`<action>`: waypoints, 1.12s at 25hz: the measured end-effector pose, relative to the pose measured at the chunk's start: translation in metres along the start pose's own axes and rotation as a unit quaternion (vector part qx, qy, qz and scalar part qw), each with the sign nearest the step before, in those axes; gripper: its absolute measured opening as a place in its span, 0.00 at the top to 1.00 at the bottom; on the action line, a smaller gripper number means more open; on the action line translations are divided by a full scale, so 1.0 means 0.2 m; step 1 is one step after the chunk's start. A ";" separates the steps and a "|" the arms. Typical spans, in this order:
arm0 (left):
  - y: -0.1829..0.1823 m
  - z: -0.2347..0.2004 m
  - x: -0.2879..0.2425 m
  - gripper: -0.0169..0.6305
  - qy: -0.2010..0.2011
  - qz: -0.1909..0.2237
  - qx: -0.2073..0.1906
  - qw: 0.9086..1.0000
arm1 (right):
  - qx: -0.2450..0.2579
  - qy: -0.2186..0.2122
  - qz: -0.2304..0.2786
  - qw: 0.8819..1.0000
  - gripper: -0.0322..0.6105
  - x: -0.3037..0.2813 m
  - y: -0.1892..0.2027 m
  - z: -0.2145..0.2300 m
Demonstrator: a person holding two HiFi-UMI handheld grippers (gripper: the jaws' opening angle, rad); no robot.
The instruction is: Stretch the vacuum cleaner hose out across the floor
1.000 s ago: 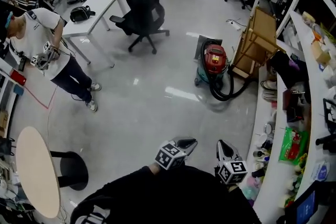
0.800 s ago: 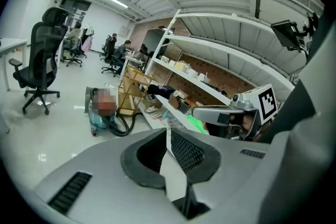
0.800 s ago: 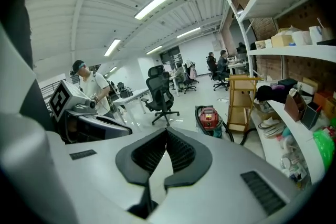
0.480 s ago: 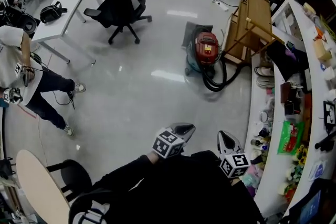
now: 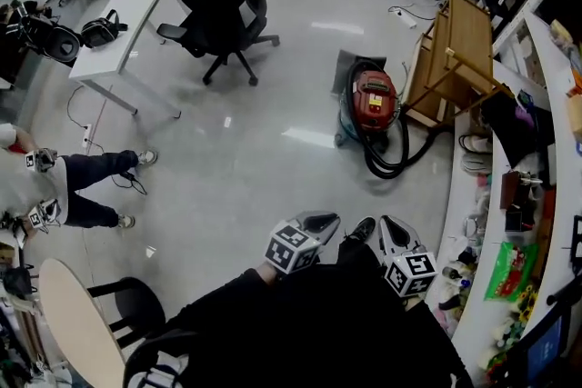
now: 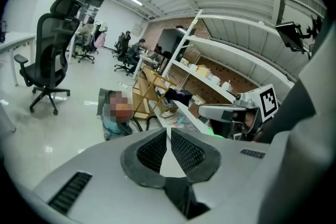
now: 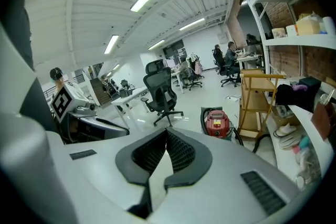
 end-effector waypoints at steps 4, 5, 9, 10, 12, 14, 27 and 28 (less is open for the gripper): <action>-0.25 -0.02 -0.12 0.91 -0.045 0.014 0.008 0.999 | 0.006 -0.032 0.014 0.999 0.93 -0.09 -0.22 0.23; -0.31 -0.02 -0.16 0.91 -0.053 0.019 0.007 0.998 | 0.009 -0.042 0.016 0.999 0.93 -0.11 -0.28 0.27; -0.51 0.03 -0.34 0.91 -0.072 0.023 -0.003 0.997 | 0.005 -0.072 0.013 0.997 0.93 -0.18 -0.41 0.49; -0.54 0.05 -0.40 0.91 -0.075 0.018 -0.008 0.997 | 0.002 -0.074 0.012 0.997 0.93 -0.19 -0.43 0.56; -0.58 0.08 -0.50 0.91 -0.079 0.009 -0.019 0.997 | -0.006 -0.073 0.013 0.997 0.93 -0.20 -0.46 0.68; -0.63 0.08 -0.58 0.91 -0.085 0.002 -0.023 0.996 | -0.015 -0.069 0.013 0.997 0.93 -0.21 -0.49 0.80; -0.98 -0.16 -1.18 0.91 -0.044 -0.049 -0.032 0.997 | -0.068 -0.018 0.003 0.998 0.93 -0.43 -0.64 1.33; -1.03 -0.20 -1.25 0.91 -0.032 -0.054 -0.036 0.997 | -0.070 -0.003 0.004 0.998 0.93 -0.46 -0.68 1.39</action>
Point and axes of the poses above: the fingertips, and each gripper's own axes: x backward along the fingers, z to its right, y out of its underside, the point moved 2 cm from there along x, backward along the fingers, and after that the axes turned 8 degrees about -y, right-handed, at the moved point
